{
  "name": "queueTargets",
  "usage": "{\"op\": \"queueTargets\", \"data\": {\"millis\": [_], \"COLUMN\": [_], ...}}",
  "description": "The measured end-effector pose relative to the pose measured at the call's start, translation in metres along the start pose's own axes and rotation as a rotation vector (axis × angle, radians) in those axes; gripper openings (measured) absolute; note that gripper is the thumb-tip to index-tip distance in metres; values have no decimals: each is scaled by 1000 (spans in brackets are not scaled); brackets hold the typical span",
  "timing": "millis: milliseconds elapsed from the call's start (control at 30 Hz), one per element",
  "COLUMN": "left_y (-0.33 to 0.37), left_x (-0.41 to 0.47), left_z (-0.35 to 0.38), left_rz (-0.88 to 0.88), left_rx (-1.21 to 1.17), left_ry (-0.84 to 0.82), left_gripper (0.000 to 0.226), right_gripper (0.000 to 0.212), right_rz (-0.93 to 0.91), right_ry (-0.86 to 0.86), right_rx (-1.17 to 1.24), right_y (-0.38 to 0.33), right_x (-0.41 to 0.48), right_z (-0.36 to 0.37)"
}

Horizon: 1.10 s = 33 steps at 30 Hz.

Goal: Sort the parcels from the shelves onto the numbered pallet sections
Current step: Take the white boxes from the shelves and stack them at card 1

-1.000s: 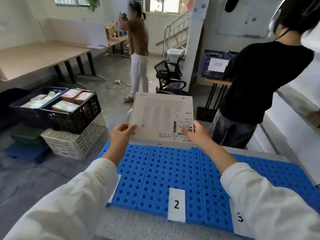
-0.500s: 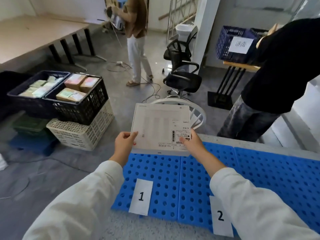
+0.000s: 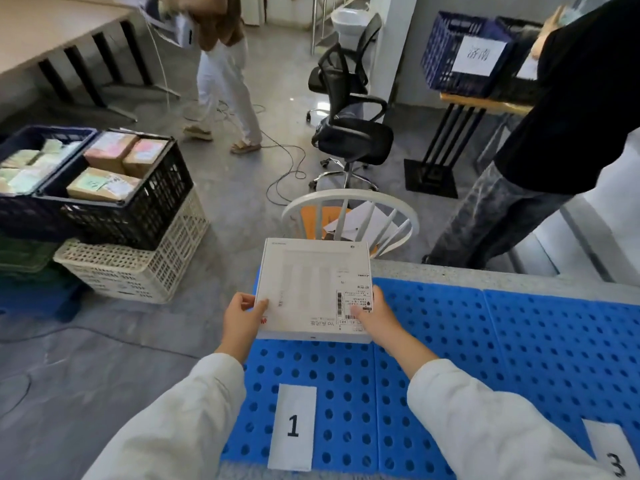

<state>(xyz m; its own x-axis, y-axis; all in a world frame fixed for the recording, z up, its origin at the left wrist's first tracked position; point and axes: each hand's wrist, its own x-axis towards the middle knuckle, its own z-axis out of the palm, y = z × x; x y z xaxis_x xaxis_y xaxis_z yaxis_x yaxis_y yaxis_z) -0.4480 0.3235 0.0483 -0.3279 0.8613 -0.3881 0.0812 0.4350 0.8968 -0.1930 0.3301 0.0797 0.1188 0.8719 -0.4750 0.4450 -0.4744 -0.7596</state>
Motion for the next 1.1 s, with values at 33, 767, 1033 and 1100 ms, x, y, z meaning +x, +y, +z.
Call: {"op": "queueTargets", "data": {"millis": [33,767,1033,1100], "left_y": [-2,28,148,177], "left_x": [4,-4,-77,-107], "left_z": [1,5,87,120], "left_rz": [-3,198,887,1046], "left_rx": [11,280,840,921], "left_ry": [-9,-51,-352,-396], "left_gripper": [22,41,47,48], "right_gripper": [48,57,61,62], "right_rz": [14,39,-174,-194], "right_ry": [0,36,228,309], "right_rx": [-3,-131,-489,-544], "right_y": [3,1,-31,-31], "right_x": [2,-5,-63,-87], "right_z": [3,8,-123,-166]}}
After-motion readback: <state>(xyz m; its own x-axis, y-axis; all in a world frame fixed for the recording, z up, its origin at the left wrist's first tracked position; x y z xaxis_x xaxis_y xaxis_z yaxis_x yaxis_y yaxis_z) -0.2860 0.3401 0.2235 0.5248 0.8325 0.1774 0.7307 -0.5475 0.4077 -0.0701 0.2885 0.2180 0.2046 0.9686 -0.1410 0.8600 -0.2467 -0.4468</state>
